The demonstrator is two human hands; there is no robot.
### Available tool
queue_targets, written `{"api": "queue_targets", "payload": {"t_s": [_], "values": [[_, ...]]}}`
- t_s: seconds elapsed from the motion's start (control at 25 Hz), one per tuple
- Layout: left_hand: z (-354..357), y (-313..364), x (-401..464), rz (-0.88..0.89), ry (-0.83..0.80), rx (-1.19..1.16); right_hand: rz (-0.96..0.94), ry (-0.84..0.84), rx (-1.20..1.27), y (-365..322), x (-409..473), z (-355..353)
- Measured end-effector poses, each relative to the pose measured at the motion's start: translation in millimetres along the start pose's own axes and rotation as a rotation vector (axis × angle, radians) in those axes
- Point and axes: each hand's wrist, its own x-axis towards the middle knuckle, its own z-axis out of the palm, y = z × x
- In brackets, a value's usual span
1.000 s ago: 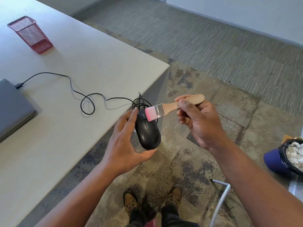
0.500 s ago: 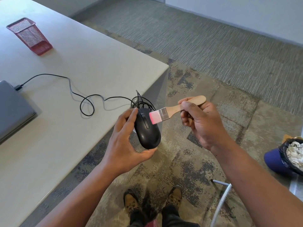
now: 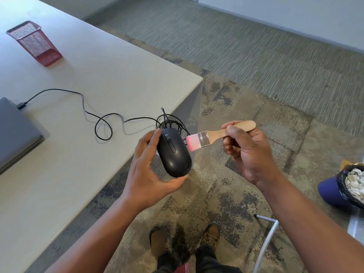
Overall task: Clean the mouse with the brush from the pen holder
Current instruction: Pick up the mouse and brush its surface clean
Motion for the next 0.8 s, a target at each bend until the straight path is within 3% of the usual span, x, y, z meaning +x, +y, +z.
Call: {"api": "queue_targets", "payload": {"t_s": [0.16, 0.36, 0.8], "values": [[1.2, 1.1, -0.5, -0.002, -0.005, -0.069, 0.043, -0.074, 0.070, 2.0, -2.3, 0.4], [3.0, 3.2, -0.9, -0.008, 0.007, -0.149, 0.032, 0.008, 0.052, 0.8, -0.8, -4.2], [2.0, 0.3, 0.7, -0.006, 0.005, -0.159, -0.009, -0.074, 0.044, 3.2, -1.3, -4.6]]}}
